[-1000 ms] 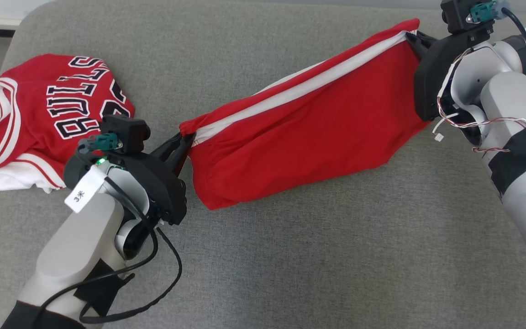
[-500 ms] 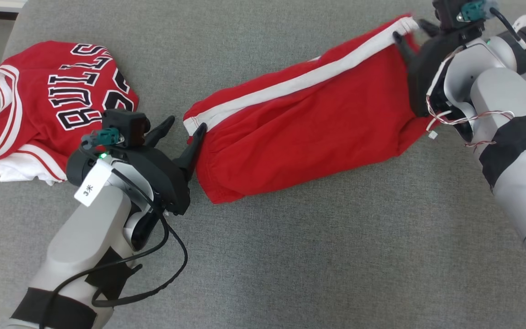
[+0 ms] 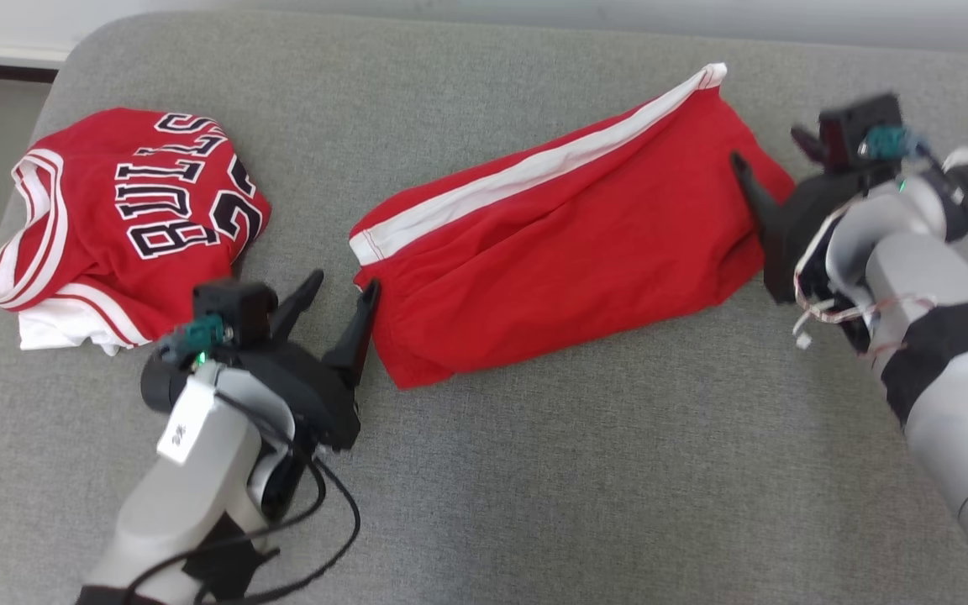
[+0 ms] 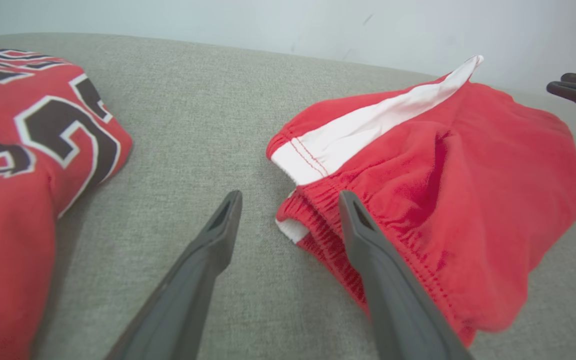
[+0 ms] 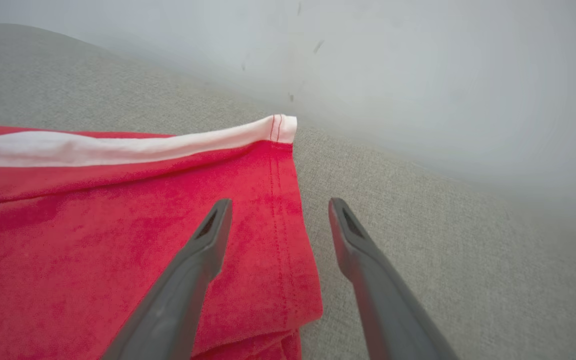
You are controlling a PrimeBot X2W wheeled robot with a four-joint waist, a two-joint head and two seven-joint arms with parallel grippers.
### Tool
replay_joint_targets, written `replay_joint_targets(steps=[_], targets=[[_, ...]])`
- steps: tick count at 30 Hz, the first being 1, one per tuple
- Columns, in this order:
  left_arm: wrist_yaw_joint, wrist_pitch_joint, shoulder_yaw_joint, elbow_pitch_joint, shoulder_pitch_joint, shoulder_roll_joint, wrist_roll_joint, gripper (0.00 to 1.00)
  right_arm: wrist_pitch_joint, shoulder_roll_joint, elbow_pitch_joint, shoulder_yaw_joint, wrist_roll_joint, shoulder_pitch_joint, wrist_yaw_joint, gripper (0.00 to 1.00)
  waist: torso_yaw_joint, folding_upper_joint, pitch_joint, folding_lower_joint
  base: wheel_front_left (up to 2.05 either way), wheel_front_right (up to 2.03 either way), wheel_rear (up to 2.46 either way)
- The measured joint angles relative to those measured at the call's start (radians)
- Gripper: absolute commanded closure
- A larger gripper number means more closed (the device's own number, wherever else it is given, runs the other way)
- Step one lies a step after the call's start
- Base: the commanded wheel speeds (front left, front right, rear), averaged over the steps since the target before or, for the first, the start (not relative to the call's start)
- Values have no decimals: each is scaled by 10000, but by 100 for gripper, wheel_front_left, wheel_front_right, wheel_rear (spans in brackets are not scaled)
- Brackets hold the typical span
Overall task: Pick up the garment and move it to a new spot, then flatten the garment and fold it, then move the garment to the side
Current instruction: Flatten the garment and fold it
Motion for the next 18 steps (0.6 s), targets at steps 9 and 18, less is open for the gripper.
replay_joint_targets(steps=[9, 18], targets=[[230, -485, -180, -405, 844, -58, 113, 0, -472, -86, 79, 178, 102, 707, 2, 0, -161, 0, -272, 0, 0, 0, 0], [775, -675, -40, -1373, 1126, 161, 364, 0, -709, -161, 385, 171, 349, 1491, 10, 0, -121, 0, -614, 0, 0, 0, 0]])
